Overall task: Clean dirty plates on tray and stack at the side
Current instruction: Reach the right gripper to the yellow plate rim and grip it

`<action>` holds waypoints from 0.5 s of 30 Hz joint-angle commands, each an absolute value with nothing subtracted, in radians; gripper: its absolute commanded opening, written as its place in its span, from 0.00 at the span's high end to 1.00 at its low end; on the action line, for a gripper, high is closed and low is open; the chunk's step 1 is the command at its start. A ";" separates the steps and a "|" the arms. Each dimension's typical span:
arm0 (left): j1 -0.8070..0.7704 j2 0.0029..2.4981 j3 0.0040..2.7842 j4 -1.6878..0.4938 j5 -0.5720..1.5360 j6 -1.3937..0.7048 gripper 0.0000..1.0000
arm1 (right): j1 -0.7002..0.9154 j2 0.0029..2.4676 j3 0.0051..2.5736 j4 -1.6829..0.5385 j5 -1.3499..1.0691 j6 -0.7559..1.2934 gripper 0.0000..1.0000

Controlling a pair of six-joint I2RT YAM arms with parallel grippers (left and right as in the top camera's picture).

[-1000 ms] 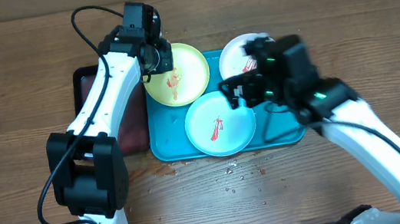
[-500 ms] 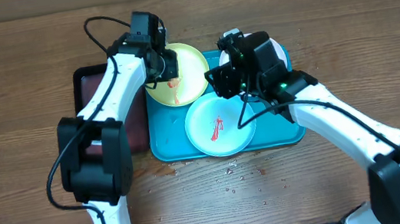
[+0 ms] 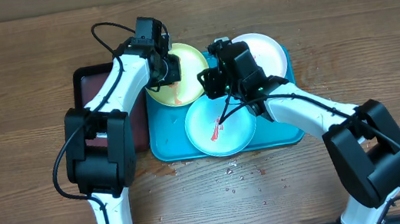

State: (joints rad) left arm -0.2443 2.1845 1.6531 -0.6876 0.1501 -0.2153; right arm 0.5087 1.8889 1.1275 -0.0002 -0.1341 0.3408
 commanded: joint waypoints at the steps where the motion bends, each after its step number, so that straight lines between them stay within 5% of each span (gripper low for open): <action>1: -0.249 2.201 1.644 -0.683 0.126 -0.271 0.96 | 0.511 1.936 1.181 0.002 -0.087 0.382 0.63; 15: -0.250 2.201 1.568 -0.640 0.105 -0.319 0.96 | 0.527 2.078 1.359 -0.166 -0.011 0.402 0.57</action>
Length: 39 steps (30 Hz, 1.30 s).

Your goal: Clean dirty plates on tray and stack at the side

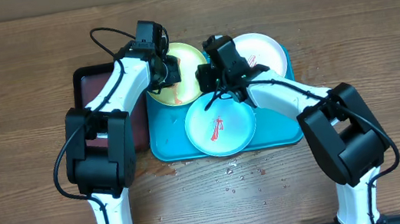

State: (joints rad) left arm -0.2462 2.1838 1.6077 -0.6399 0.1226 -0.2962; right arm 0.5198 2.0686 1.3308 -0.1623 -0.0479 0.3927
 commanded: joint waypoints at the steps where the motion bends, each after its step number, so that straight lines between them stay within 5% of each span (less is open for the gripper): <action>1: -0.251 2.201 1.564 -0.635 0.105 -0.321 0.96 | 0.527 2.078 1.359 -0.169 -0.008 0.403 0.57; 12: -0.280 2.201 1.545 -0.612 0.105 -0.358 0.96 | 0.533 2.110 1.359 -0.173 0.006 0.424 0.60; 23: -0.285 2.201 1.545 -0.627 0.105 -0.372 0.96 | 0.538 2.143 1.360 -0.136 -0.005 0.473 0.96; 39: -0.313 2.201 1.532 -0.664 -0.047 -0.384 0.96 | 0.538 2.143 1.374 -0.141 -0.015 0.660 0.96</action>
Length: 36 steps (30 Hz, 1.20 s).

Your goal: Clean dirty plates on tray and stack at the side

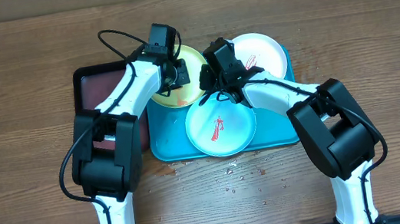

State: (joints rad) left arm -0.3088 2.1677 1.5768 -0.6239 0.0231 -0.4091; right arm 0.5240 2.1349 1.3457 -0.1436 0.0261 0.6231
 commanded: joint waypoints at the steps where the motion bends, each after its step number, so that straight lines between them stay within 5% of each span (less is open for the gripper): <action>1: -0.312 2.201 1.532 -0.681 -0.061 -0.370 0.96 | 0.537 2.143 1.374 -0.142 -0.017 0.660 0.96; 21: -0.315 2.201 1.532 -0.807 0.236 -0.211 0.96 | 0.537 2.143 1.374 -0.152 -0.020 0.659 0.96; 36: -0.283 2.201 1.532 -0.850 -0.106 -0.207 0.96 | 0.537 2.143 1.374 -0.153 -0.027 0.659 0.96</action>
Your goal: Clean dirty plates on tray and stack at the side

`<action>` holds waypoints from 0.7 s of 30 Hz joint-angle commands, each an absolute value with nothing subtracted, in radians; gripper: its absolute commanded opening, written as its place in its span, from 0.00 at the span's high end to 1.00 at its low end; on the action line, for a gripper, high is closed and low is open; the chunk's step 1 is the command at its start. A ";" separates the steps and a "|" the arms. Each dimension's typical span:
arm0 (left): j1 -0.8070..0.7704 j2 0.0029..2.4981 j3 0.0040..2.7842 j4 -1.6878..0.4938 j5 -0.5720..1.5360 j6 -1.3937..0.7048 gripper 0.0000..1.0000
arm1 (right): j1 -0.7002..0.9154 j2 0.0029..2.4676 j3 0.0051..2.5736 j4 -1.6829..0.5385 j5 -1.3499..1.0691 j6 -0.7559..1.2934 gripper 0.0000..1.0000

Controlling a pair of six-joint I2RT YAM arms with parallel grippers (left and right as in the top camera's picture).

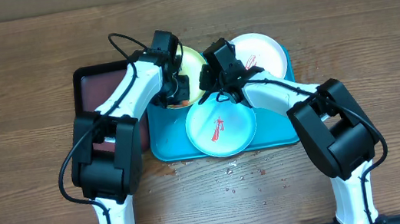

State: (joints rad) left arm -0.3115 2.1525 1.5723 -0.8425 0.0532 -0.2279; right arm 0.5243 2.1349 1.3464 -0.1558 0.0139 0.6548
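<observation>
On the blue tray [281,138] lie three plates. A yellow plate [192,60] sits at its back left, a white plate [265,51] at its back right, and a light blue plate [225,128] with a red smear [216,129] in front. My left gripper [179,91] hangs low over the front of the yellow plate, hiding that part; its jaws are too dark to read. At the yellow plate's right rim is my right gripper [206,80], whose fingers are hidden under the wrist.
A dark red tray [96,87] lies left of the blue tray, partly under my left arm. Crumbs and red specks [233,173] dot the wooden table in front of the blue tray.
My left gripper has moved a little toward the front and right over the yellow plate. The right gripper has stayed at the plate's right rim. No plate has moved.
First my left gripper was over the back of the yellow plate and my right gripper stood between the plates. Then the right gripper was at the yellow plate's right rim and has remained there. The left gripper has since shifted over the plate toward its front.
</observation>
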 commanded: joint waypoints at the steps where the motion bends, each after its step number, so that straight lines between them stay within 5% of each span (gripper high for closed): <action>1: -0.279 2.201 1.532 -0.849 -0.115 -0.210 0.96 | 0.537 2.143 1.374 -0.153 -0.028 0.659 0.96; 12: -0.217 2.201 1.533 -0.783 -0.143 -0.233 0.96 | 0.537 2.143 1.374 -0.165 -0.027 0.659 0.96; 21: -0.234 2.201 1.533 -0.682 0.029 -0.239 0.96 | 0.537 2.143 1.374 -0.164 -0.028 0.659 0.96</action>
State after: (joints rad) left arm -0.2268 2.1506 1.5654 -0.6994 -0.0505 -0.2325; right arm 0.5232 2.1349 1.3521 -0.1673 0.0177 0.6617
